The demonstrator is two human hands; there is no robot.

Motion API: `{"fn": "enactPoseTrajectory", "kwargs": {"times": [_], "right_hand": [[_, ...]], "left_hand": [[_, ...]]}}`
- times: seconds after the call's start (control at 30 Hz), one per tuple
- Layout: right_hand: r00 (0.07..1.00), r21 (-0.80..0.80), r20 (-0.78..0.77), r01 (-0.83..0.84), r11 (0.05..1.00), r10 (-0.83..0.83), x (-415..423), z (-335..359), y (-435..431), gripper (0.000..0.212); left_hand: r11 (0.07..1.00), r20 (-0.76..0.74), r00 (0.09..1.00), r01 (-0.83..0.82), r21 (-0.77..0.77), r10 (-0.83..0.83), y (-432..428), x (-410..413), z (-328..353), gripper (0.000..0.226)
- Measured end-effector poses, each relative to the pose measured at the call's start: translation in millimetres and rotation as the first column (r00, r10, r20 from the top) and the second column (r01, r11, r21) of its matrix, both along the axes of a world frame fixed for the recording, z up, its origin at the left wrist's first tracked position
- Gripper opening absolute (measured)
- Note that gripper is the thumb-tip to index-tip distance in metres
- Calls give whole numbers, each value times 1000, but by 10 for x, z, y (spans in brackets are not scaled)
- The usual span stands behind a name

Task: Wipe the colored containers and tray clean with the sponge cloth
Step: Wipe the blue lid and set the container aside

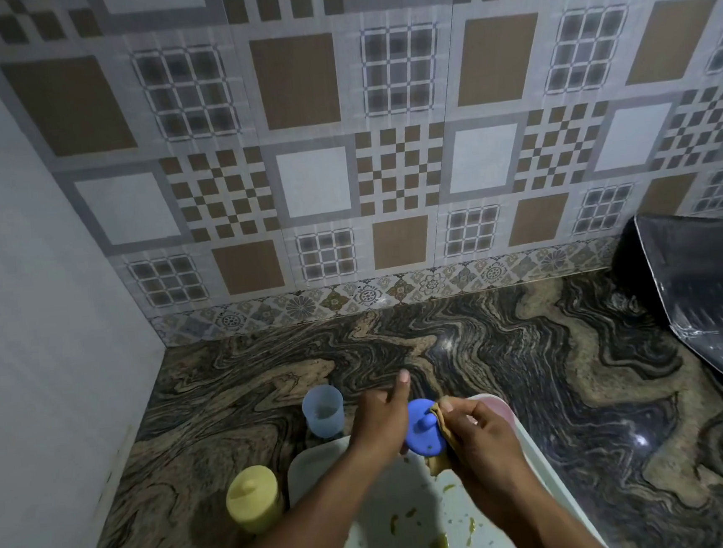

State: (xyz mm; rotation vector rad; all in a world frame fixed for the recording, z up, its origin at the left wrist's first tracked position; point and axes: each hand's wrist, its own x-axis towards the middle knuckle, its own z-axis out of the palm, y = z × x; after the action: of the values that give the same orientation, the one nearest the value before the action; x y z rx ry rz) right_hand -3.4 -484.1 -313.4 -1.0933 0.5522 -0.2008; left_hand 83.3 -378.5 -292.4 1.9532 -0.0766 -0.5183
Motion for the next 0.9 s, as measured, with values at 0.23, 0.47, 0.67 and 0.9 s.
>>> {"fn": "enactPoseTrajectory", "kwargs": {"times": [0.23,0.47,0.67,0.9], "right_hand": [[993,-98,80,-81,992,89,129,204,-47,26],[999,-113,-45,-6,994,1,85,12,-42,25],[995,-114,59,-68,991,75,194,269,-57,26],[999,-89,-32,-18,996,15,175,138,-72,18]], "left_hand": [[991,196,975,-118,66,103,-147,11,298,63],[991,-201,972,-132,-24,124,-87,-63,133,59],[971,170,960,-234,45,223,-188,-10,380,59],[959,-200,949,-267,-93,245,-141,-90,304,64]]}}
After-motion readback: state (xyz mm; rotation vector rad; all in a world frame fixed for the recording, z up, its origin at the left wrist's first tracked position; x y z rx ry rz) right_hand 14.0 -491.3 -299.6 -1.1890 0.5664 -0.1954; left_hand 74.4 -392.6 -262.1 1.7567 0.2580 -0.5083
